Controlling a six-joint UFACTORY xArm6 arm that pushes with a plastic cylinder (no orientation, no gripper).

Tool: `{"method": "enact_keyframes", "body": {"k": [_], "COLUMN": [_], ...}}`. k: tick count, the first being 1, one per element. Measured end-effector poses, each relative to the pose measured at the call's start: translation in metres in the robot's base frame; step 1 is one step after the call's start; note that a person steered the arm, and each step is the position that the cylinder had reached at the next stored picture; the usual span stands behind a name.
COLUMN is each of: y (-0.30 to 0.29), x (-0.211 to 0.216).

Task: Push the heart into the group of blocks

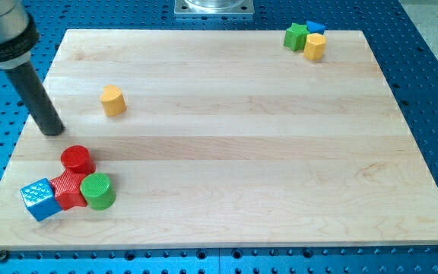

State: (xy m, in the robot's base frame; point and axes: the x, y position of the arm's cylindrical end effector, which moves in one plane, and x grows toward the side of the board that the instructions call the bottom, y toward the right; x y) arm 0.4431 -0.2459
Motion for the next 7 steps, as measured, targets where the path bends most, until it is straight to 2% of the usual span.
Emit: {"method": "enact_keyframes", "body": {"k": [2, 3, 4, 5, 6, 7], "y": [0.024, 0.038, 0.076, 0.078, 0.039, 0.076], "x": [-0.066, -0.076, -0.018, -0.009, -0.063, -0.075]}}
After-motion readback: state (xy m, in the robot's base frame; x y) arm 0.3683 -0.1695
